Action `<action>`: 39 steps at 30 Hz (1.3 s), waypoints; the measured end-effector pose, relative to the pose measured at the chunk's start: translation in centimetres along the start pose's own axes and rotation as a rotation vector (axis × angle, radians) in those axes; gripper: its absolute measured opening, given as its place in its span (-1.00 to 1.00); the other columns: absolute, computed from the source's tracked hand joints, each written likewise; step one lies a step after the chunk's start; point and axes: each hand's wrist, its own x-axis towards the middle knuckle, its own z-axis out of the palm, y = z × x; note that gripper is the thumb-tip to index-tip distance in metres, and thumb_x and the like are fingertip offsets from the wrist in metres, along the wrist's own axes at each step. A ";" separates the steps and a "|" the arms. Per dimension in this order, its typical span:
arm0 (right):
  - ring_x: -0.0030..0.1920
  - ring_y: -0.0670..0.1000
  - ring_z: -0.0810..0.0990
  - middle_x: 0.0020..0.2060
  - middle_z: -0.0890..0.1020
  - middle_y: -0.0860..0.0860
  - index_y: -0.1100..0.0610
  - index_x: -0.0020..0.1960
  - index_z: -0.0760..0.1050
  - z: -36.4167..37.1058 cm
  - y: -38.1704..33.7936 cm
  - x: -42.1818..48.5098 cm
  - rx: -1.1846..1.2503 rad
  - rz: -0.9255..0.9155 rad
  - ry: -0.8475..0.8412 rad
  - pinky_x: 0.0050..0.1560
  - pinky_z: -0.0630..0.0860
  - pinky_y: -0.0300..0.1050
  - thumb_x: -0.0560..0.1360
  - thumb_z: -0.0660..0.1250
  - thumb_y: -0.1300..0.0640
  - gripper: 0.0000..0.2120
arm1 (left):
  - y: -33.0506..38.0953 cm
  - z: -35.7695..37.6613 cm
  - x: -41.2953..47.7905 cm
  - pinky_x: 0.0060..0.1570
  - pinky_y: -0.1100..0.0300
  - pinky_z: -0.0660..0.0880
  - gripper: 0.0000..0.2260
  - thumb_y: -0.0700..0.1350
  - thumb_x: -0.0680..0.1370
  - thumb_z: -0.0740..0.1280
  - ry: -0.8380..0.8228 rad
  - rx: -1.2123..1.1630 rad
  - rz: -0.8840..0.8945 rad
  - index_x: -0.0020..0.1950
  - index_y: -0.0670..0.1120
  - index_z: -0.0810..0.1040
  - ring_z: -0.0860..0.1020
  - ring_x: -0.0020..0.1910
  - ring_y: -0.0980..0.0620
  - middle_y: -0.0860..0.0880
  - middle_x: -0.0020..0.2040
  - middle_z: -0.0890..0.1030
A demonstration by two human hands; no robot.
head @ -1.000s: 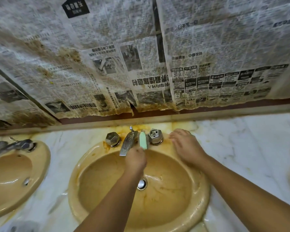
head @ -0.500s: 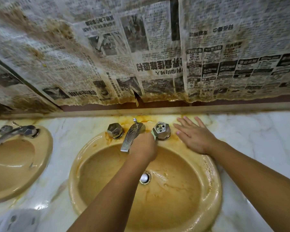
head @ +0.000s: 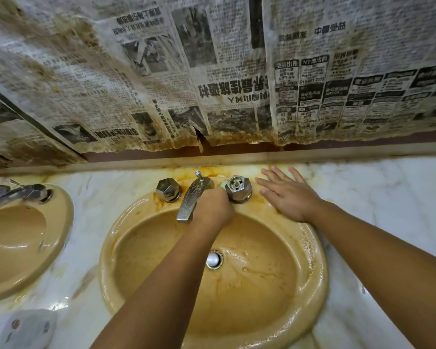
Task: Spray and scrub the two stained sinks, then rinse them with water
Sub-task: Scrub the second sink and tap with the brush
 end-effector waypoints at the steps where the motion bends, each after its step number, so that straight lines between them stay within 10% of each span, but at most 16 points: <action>1: 0.62 -0.20 -0.25 0.65 -0.09 -0.22 -0.23 0.65 0.03 -0.1 -0.1 0.0 -0.002 0.006 0.000 0.60 -0.35 0.08 0.70 -0.20 -0.25 -0.47 | -0.4 0.5 -0.8 -0.20 0.06 0.42 -0.80 -0.06 0.66 0.23 -0.012 0.005 0.008 -0.03 -0.14 0.55 0.50 -0.17 -0.16 -0.14 -0.12 0.60; 8: 0.62 -0.19 -0.25 0.65 -0.09 -0.21 -0.23 0.65 0.02 -0.1 -0.4 0.1 -0.019 0.017 -0.005 0.59 -0.35 0.09 0.69 -0.22 -0.26 -0.46 | 0.8 0.6 -2.4 -0.17 0.06 0.44 -0.86 -0.09 0.67 0.24 -0.025 -0.003 -0.032 -0.04 -0.10 0.52 0.55 -0.07 -0.13 -0.12 -0.04 0.60; 11: 0.62 -0.19 -0.25 0.65 -0.10 -0.21 -0.24 0.65 0.01 -0.2 -0.4 0.1 -0.031 0.020 -0.013 0.60 -0.35 0.10 0.68 -0.23 -0.27 -0.45 | 1.7 2.2 -5.4 -0.15 0.06 0.42 -0.69 -0.18 0.65 0.21 -0.088 0.093 0.028 0.40 -0.11 0.45 0.54 0.00 -0.14 -0.13 0.09 0.61; 17: 0.62 -0.19 -0.25 0.65 -0.09 -0.21 -0.24 0.65 0.02 -0.3 -0.3 0.0 -0.033 0.013 -0.010 0.60 -0.35 0.08 0.69 -0.23 -0.27 -0.45 | 2.0 2.6 -6.3 -0.16 0.05 0.44 -0.47 -0.22 0.64 0.20 -0.046 0.180 0.083 0.62 -0.06 0.20 0.59 0.05 -0.16 -0.12 0.10 0.60; 25: 0.62 -0.19 -0.25 0.65 -0.08 -0.21 -0.25 0.65 0.03 -0.2 -0.3 0.0 -0.037 0.013 -0.005 0.59 -0.35 0.09 0.68 -0.24 -0.28 -0.45 | -1.6 -1.0 -4.1 -0.08 -0.03 0.57 -0.67 -0.05 0.71 0.17 0.177 -0.260 0.024 0.46 -0.04 0.51 0.62 -0.07 -0.16 -0.17 -0.03 0.70; 39: 0.61 -0.21 -0.25 0.65 -0.07 -0.24 -0.27 0.64 0.03 -0.1 -0.2 0.3 -0.033 0.015 -0.006 0.59 -0.37 0.07 0.68 -0.22 -0.29 -0.46 | -1.3 -2.9 -0.7 -0.33 0.01 0.47 -0.61 0.00 0.71 0.15 0.209 0.095 0.315 0.55 0.06 0.40 0.56 -0.22 -0.18 -0.05 -0.26 0.55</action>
